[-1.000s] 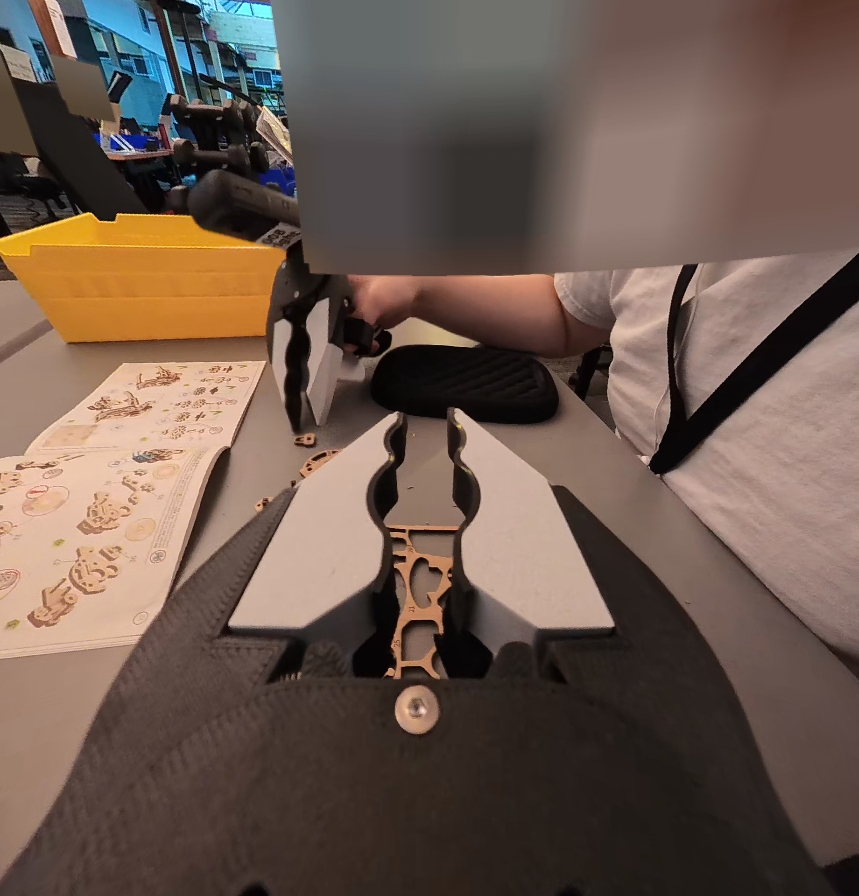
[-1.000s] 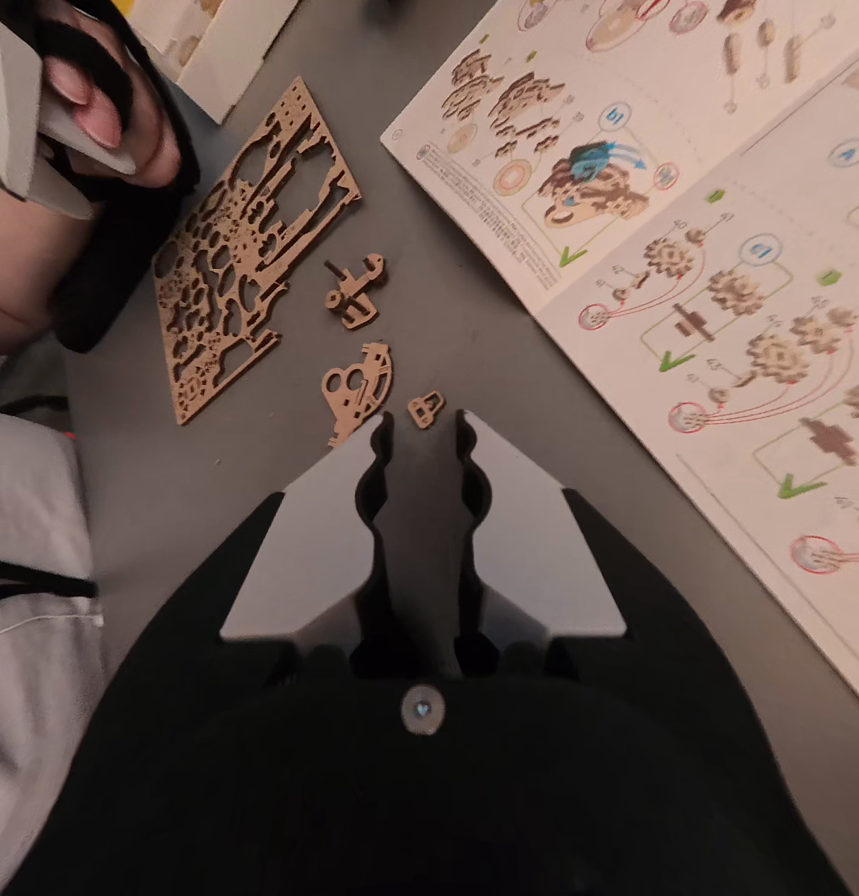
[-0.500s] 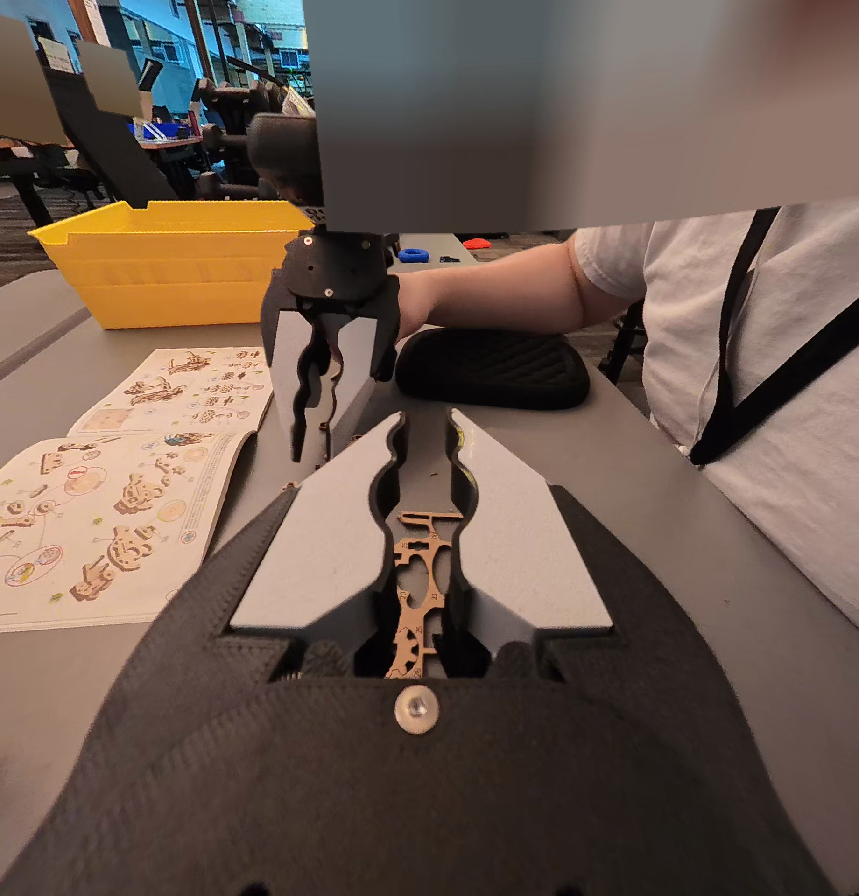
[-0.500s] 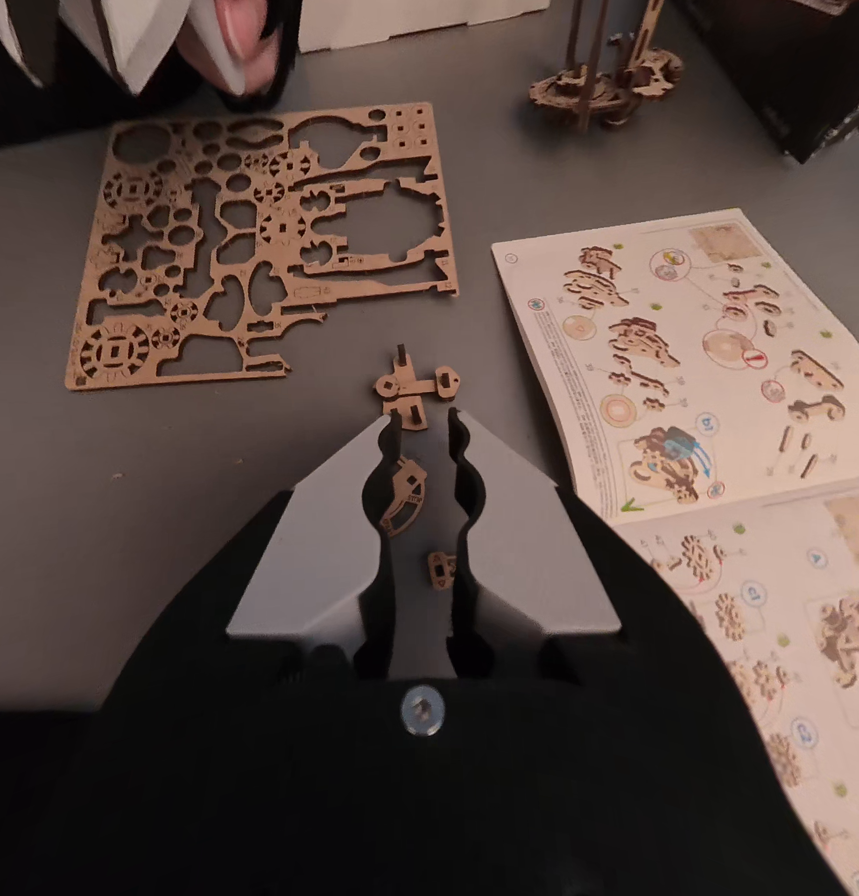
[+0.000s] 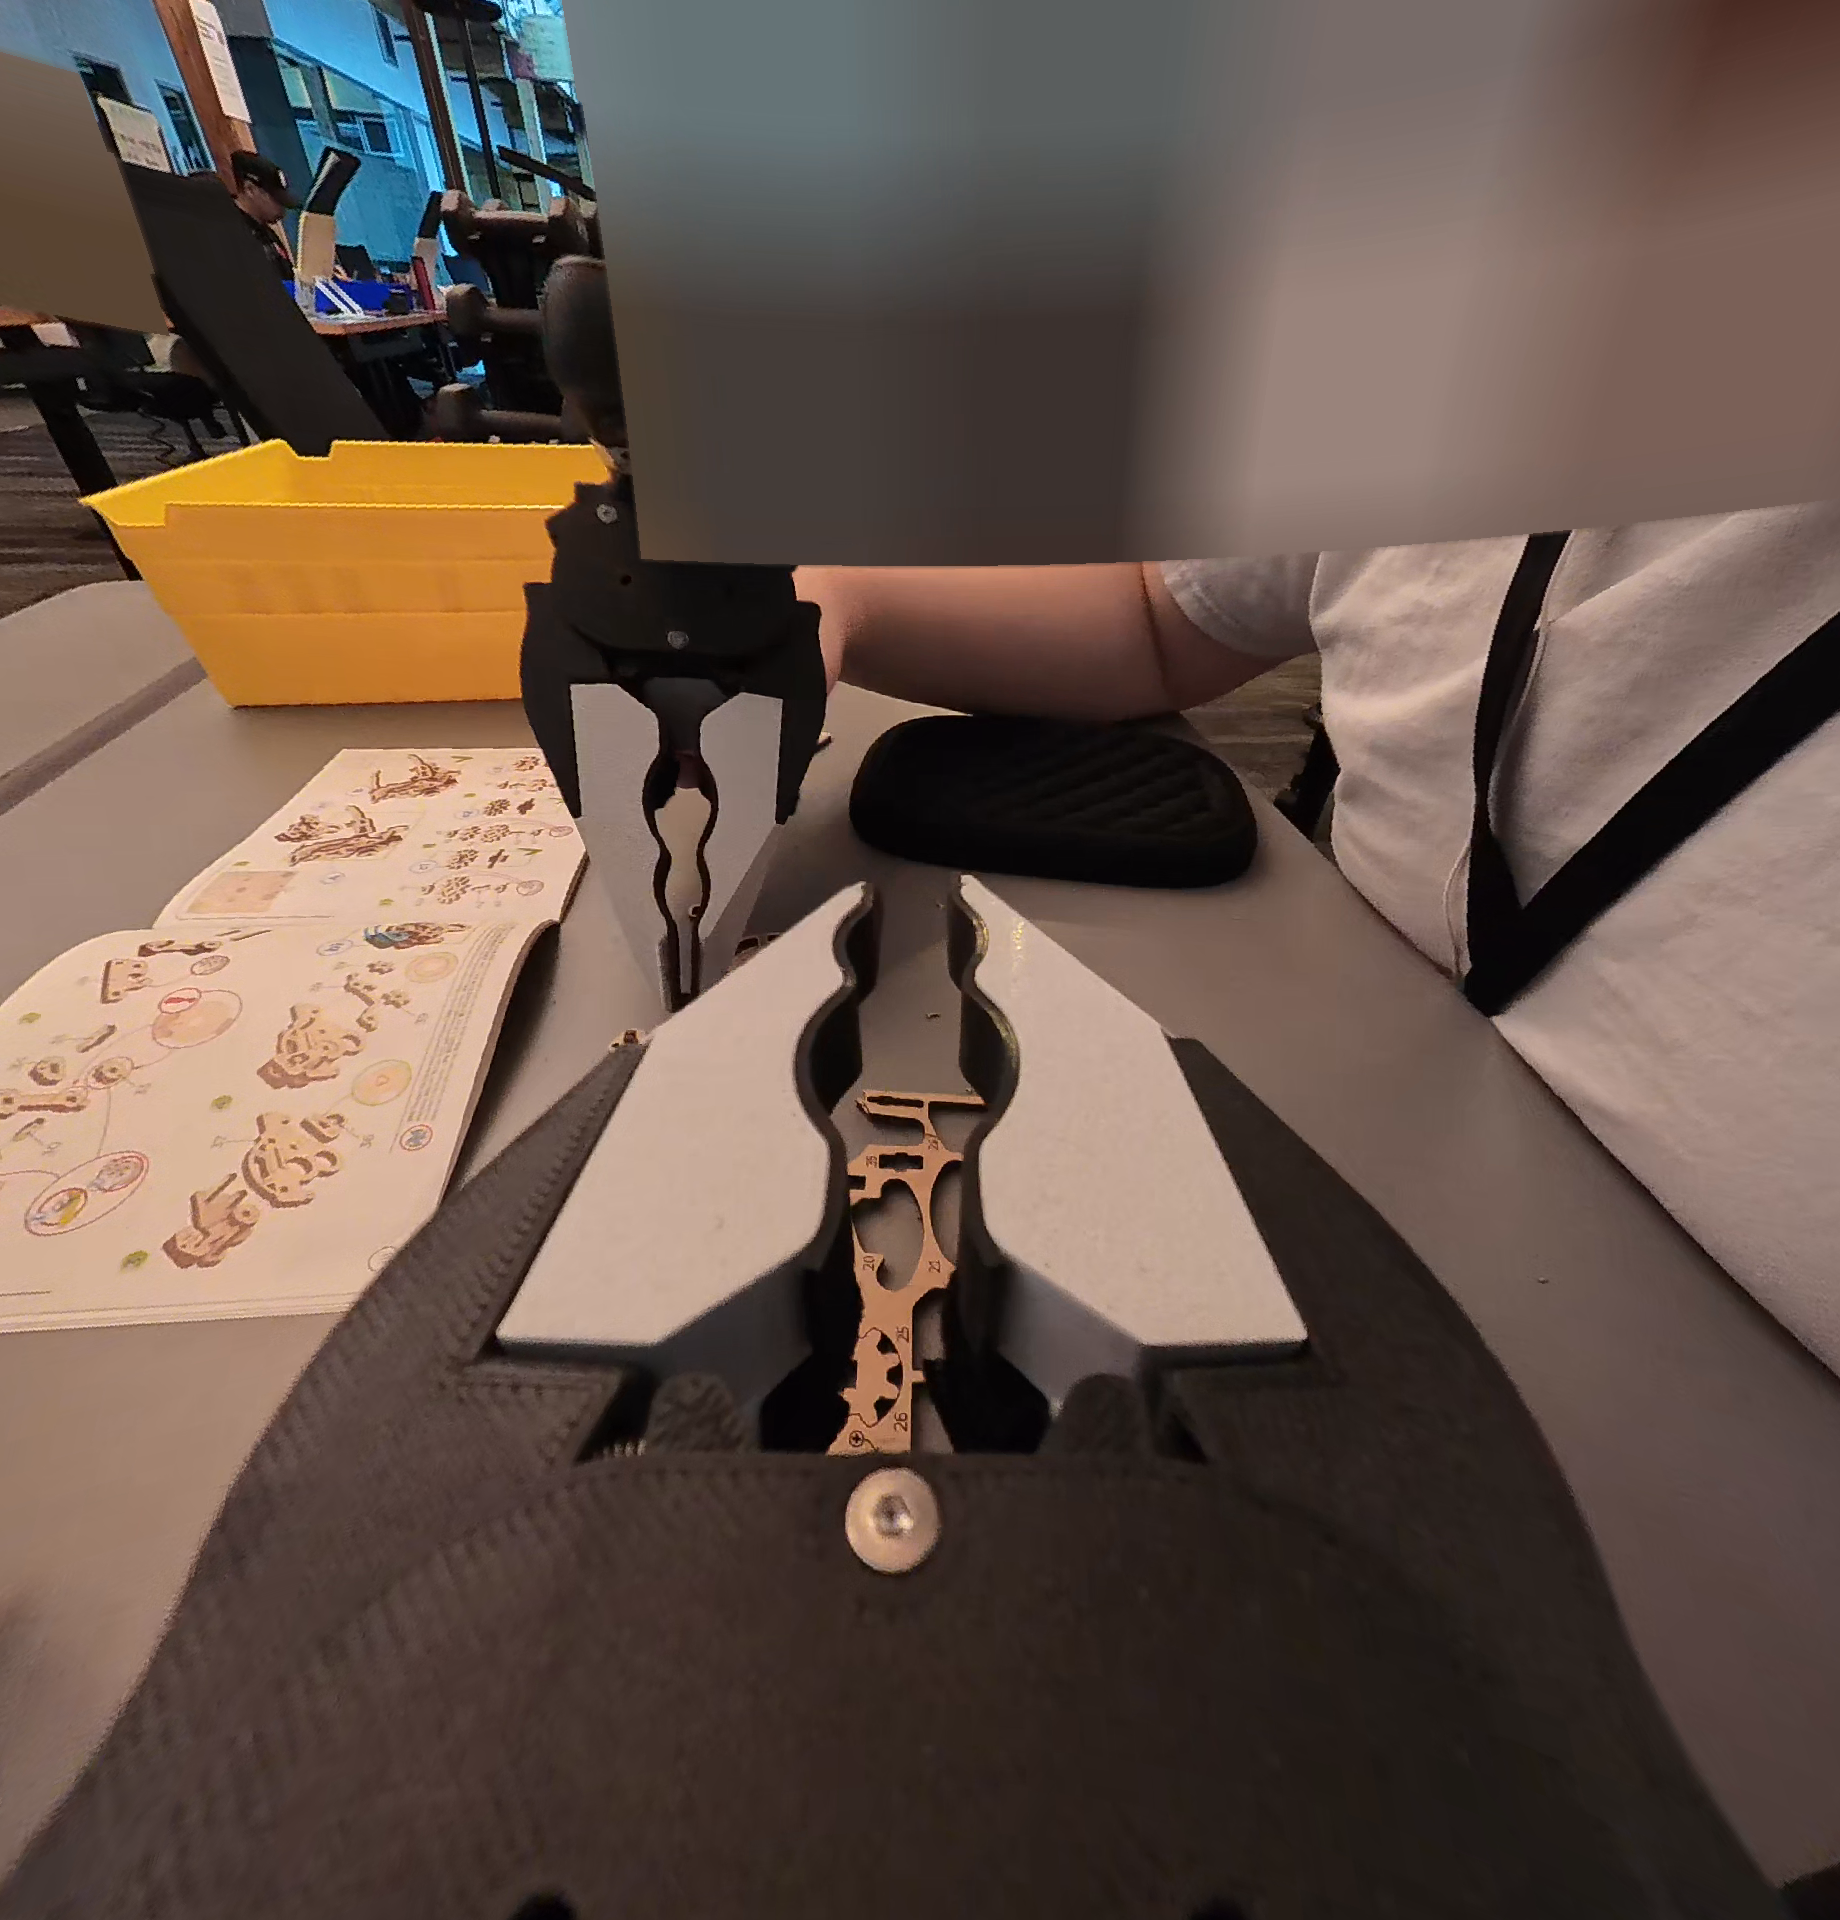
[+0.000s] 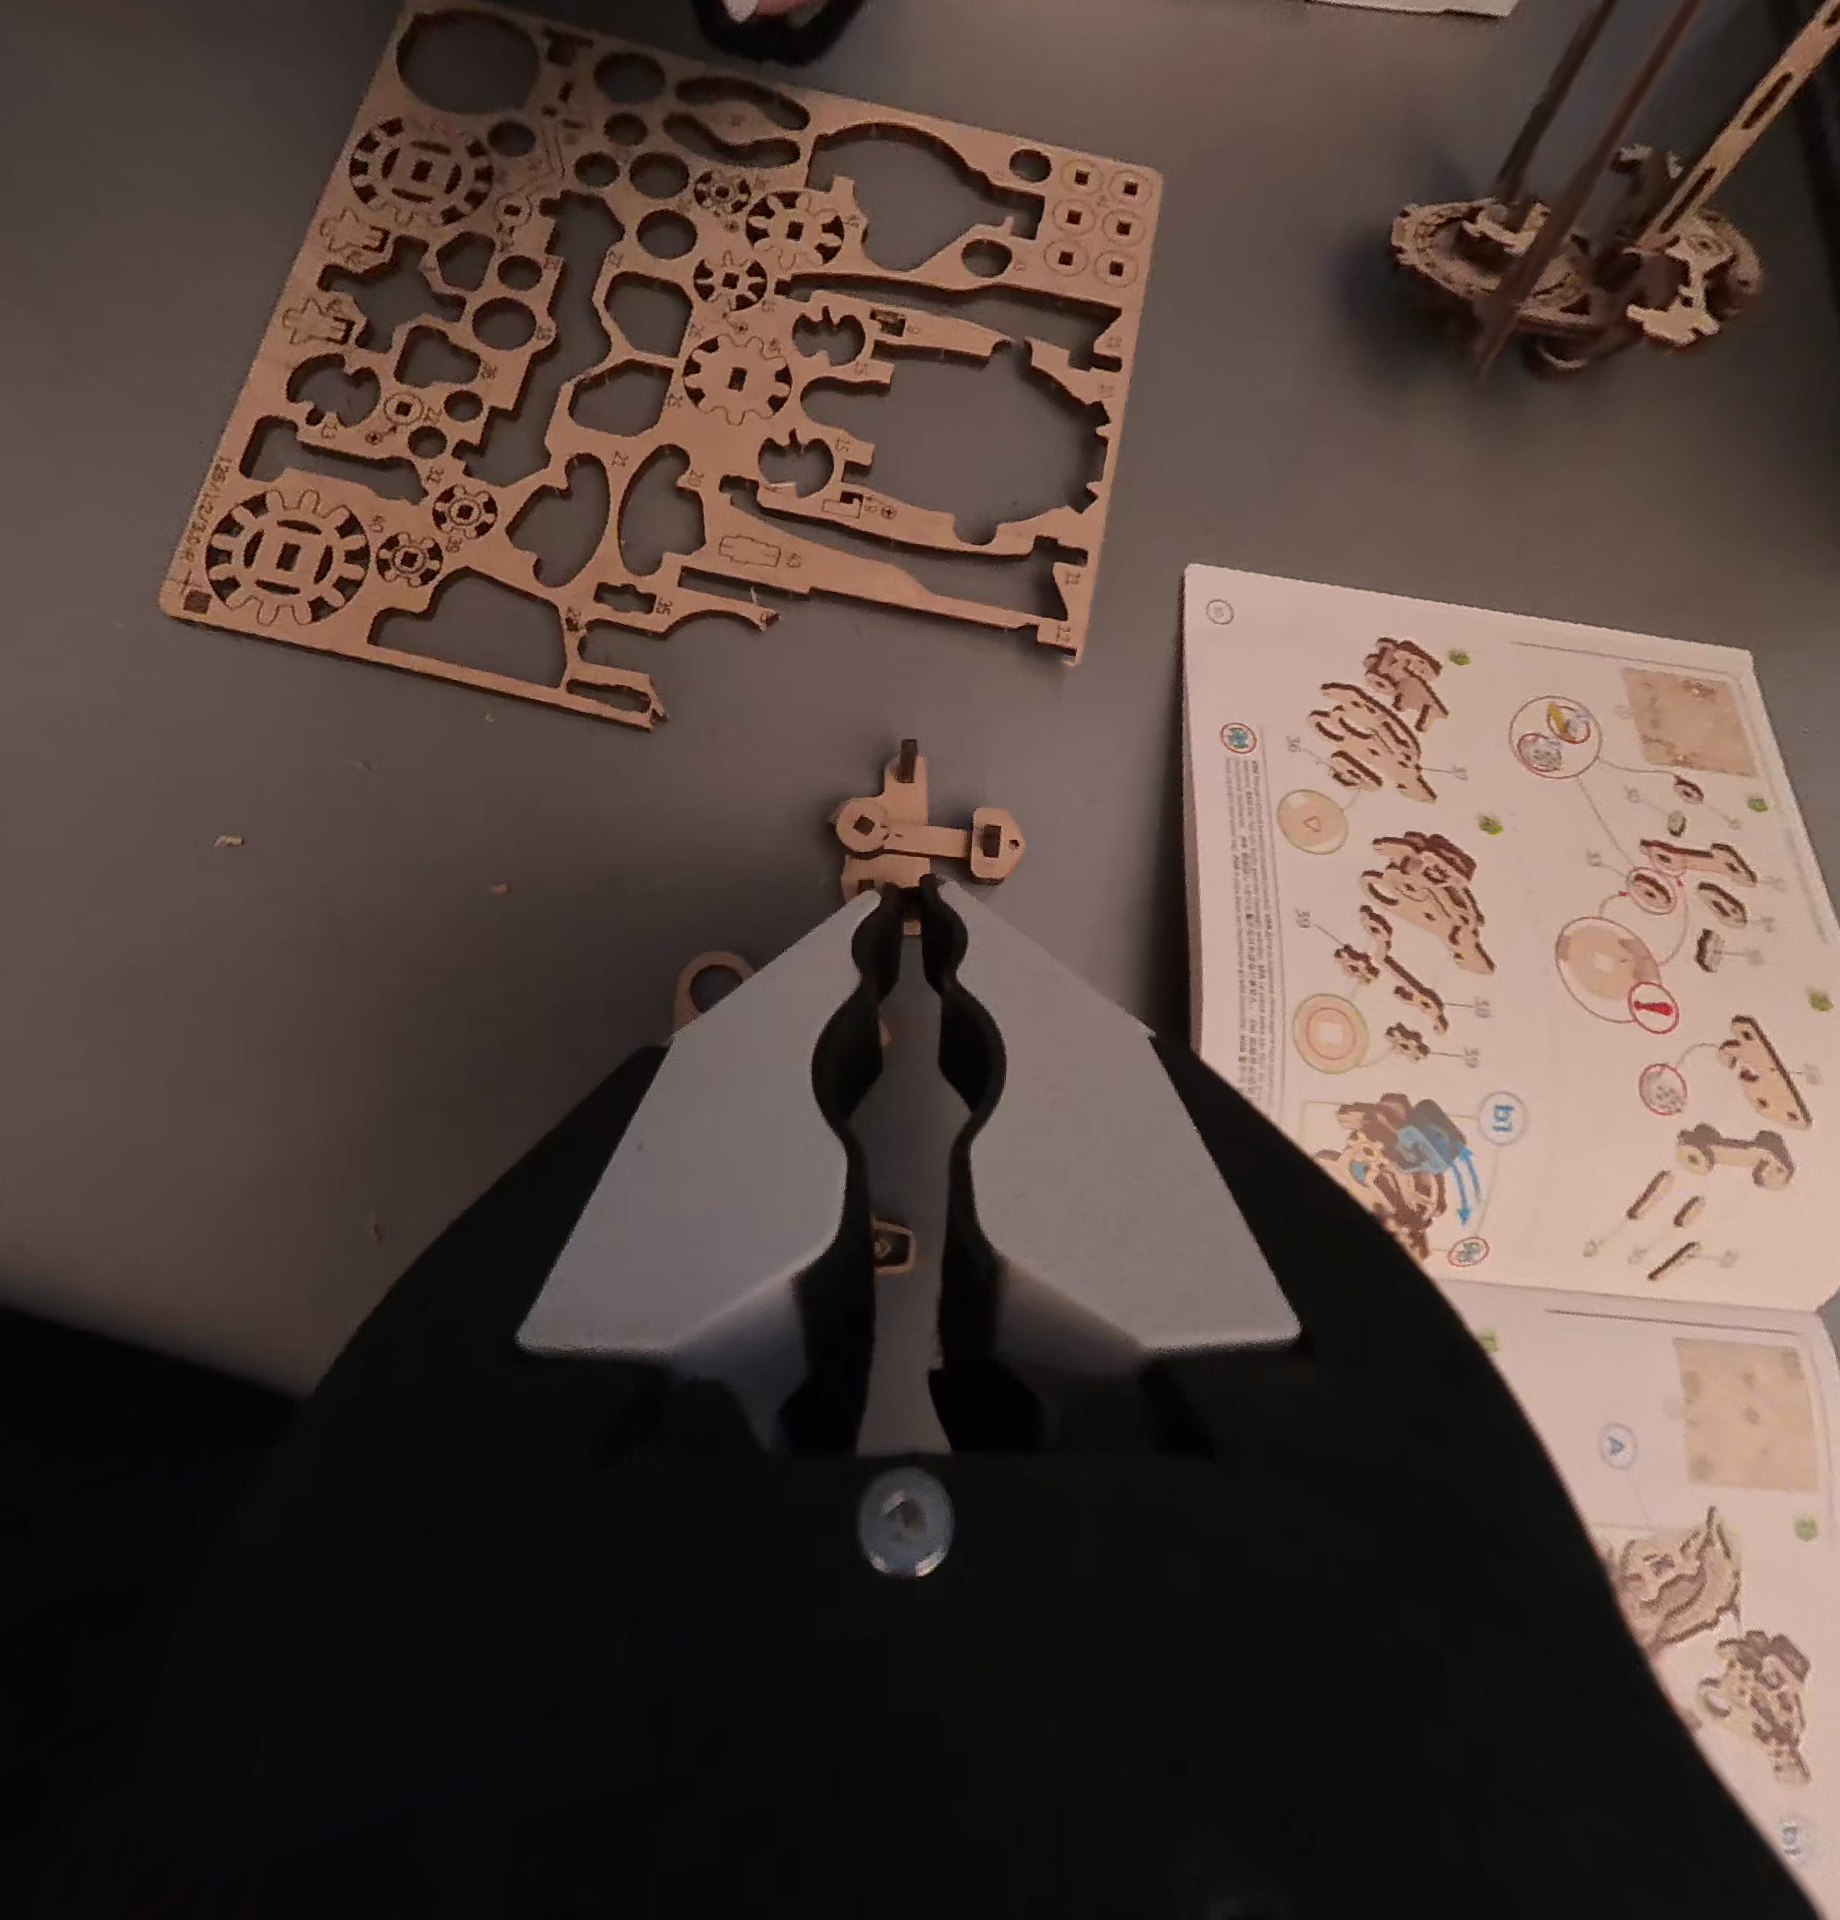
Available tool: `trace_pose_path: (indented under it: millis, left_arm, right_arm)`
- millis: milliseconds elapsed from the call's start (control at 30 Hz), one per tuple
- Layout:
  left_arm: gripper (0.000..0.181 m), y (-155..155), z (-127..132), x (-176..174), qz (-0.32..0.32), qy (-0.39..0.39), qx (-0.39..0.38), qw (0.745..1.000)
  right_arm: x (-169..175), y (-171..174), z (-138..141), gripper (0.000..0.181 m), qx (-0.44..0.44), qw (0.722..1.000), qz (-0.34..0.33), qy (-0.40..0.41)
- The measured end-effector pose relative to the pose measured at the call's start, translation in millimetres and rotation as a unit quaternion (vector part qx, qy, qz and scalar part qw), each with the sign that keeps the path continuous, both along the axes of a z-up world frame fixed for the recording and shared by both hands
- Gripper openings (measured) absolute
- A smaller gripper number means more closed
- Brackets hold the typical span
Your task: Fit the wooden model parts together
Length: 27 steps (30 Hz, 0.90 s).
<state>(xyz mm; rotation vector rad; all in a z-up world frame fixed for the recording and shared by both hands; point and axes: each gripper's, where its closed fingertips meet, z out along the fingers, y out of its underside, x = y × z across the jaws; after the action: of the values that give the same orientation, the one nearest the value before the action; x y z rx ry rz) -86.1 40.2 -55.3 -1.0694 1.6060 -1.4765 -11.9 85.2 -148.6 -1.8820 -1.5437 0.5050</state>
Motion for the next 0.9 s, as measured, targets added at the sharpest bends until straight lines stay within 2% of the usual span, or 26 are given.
trace_pose_path:
  millis: [167, 300, 600, 900]
  left_arm:
    - [0.010, -0.7, -3.1, -0.1, -0.003, 0.006, 0.001, 1.000]
    - [0.011, -0.8, -5.5, -0.3, -0.005, 0.011, 0.001, 1.000]
    - [0.011, 0.9, -5.5, -1.4, -0.001, 0.010, 0.000, 1.000]
    - [0.011, 4.9, -7.6, -2.4, 0.008, 0.013, 0.006, 1.000]
  right_arm:
    - [2.0, 2.7, 0.0, 0.002, 0.001, 1.000, 0.018, 0.001]
    - [7.2, 2.6, -2.3, 0.014, -0.007, 1.000, 0.014, 0.013]
    - [5.6, 0.5, 17.5, 0.026, -0.079, 0.990, -0.026, 0.116]
    - [6.0, 2.1, 3.3, 0.026, -0.069, 0.994, -0.029, 0.086]
